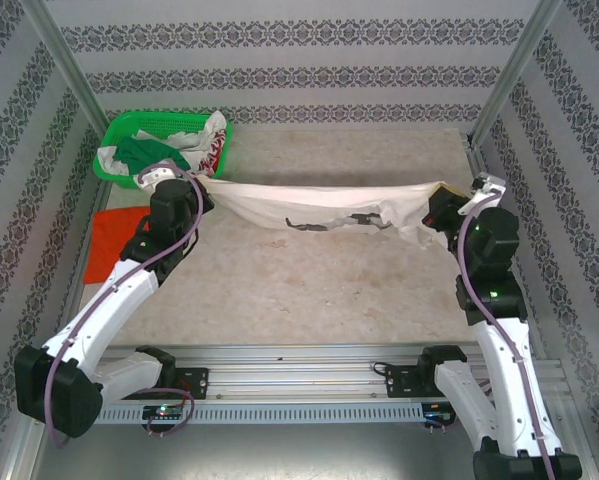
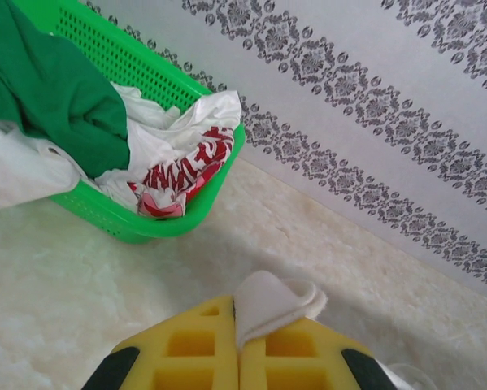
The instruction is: Fold and stack the t-shirts
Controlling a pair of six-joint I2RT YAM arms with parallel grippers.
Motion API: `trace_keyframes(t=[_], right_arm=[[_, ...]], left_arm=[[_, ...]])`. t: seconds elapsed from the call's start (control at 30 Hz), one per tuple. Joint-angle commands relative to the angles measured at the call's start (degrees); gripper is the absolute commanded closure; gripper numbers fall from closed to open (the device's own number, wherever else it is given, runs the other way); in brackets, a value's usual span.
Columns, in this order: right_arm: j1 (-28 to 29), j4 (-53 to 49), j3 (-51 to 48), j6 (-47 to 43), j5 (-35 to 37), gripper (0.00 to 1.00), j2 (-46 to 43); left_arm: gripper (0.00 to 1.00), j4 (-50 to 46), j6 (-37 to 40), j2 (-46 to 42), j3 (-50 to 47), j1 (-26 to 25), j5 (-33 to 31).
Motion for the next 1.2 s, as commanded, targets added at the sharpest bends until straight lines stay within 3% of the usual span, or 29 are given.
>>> trace_keyframes(t=[0.0, 0.23, 0.67, 0.9, 1.17], right_arm=[[-0.4, 1.4, 6.0, -0.9, -0.1, 1.0, -0.8], [-0.4, -0.5, 21.2, -2.8, -3.3, 1.0, 6.7], [-0.4, -4.5, 33.7, -2.7, -4.3, 1.0, 9.8], [-0.5, -2.3, 38.6, -4.2, -4.9, 1.0, 21.4], [-0.7, 9.7, 46.5, -3.7, -6.3, 1.0, 42.2]], left_arm=[[1.0, -2.0, 3.2, -1.9, 3.9, 0.8, -3.4], [1.0, -0.1, 7.7, 0.8, 13.9, 1.0, -2.5], [1.0, -2.6, 12.3, 1.0, 26.1, 1.0, -1.5], [1.0, -2.3, 13.6, 11.7, 33.1, 1.3, -1.5], [1.0, 3.6, 12.4, 30.6, 43.3, 4.9, -1.1]])
